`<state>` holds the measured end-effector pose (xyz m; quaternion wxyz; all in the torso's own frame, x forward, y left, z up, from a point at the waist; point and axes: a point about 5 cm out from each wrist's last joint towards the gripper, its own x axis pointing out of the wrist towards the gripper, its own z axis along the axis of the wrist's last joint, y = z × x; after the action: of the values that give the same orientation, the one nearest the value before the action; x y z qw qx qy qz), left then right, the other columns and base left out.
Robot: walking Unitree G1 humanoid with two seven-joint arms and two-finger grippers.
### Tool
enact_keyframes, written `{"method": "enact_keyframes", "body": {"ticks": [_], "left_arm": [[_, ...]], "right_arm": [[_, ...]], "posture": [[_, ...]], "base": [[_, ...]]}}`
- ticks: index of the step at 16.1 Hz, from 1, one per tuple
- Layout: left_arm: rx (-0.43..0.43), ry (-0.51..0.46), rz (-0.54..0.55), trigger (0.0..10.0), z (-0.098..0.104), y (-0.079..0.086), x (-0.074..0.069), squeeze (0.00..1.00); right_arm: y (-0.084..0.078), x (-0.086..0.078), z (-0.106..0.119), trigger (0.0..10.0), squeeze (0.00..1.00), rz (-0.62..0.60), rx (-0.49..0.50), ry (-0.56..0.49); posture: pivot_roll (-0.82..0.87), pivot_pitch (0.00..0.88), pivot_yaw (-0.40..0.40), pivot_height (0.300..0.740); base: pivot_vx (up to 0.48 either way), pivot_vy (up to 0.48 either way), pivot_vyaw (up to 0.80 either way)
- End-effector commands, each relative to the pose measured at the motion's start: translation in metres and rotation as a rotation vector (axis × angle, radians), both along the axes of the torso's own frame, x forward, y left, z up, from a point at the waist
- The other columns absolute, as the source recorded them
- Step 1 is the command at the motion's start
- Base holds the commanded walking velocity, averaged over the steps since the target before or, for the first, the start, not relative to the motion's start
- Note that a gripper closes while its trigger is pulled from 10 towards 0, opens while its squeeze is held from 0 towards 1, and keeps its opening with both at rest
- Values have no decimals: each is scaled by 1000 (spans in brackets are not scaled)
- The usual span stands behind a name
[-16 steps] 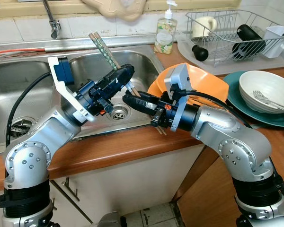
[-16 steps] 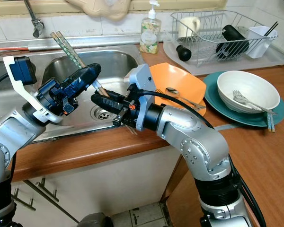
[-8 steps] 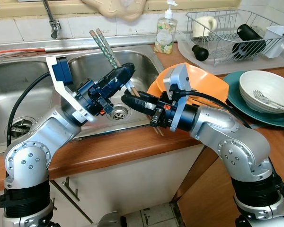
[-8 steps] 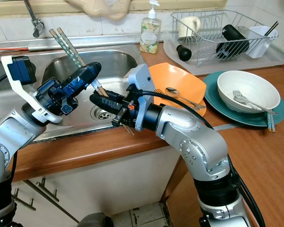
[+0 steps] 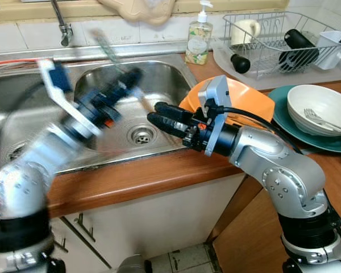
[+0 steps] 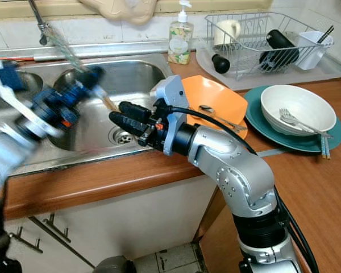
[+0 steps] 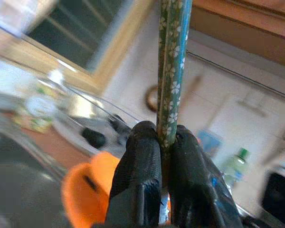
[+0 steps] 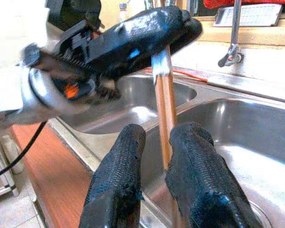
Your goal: Kitchen organization
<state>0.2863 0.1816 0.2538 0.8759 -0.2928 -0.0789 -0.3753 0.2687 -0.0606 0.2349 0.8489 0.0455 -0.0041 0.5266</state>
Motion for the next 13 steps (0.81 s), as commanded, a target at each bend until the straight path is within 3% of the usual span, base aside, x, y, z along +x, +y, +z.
{"method": "enact_keyframes", "body": {"ticks": [1, 2, 7, 8, 9, 10, 11, 13], "left_arm": [[11, -1, 56, 0, 4, 9, 5, 0], [25, 60, 122, 0, 1, 22, 13, 0], [69, 148, 302, 0, -5, 45, 42, 0], [93, 176, 363, 4275, -8, 47, 53, 0], [100, 217, 412, 7882, -13, 48, 63, 0], [122, 261, 453, 9608, -18, 49, 71, 0], [188, 350, 496, 10000, -29, 47, 82, 0], [256, 398, 490, 10000, -40, 36, 93, 0]], "right_arm": [[-2, -1, 3, 10000, 0, -12, -10, -19], [-2, -4, 0, 10000, 0, -12, -23, 9], [-3, -6, -1, 10000, 0, -51, -9, 25], [-1, -6, -2, 10000, 0, -79, -14, 24], [0, -7, -3, 10000, 0, -86, -14, 29], [1, -7, -4, 10000, 0, -89, -24, 46], [2, -8, -3, 10000, 0, -95, -29, 31], [2, -9, -3, 10000, 0, -112, -38, 16]], "posture": [[52, 0, 44, 716], [52, 0, 44, 716], [41, 0, 39, 716], [40, 0, 38, 716], [37, 0, 40, 716], [37, 0, 40, 716], [37, 0, 40, 716], [8, 0, 59, 716]], "base": [[0, 0, 0], [0, 0, 0], [0, 0, 0], [0, 0, 0], [0, 0, 0], [0, 0, 0], [0, 0, 0], [0, 0, 0]]}}
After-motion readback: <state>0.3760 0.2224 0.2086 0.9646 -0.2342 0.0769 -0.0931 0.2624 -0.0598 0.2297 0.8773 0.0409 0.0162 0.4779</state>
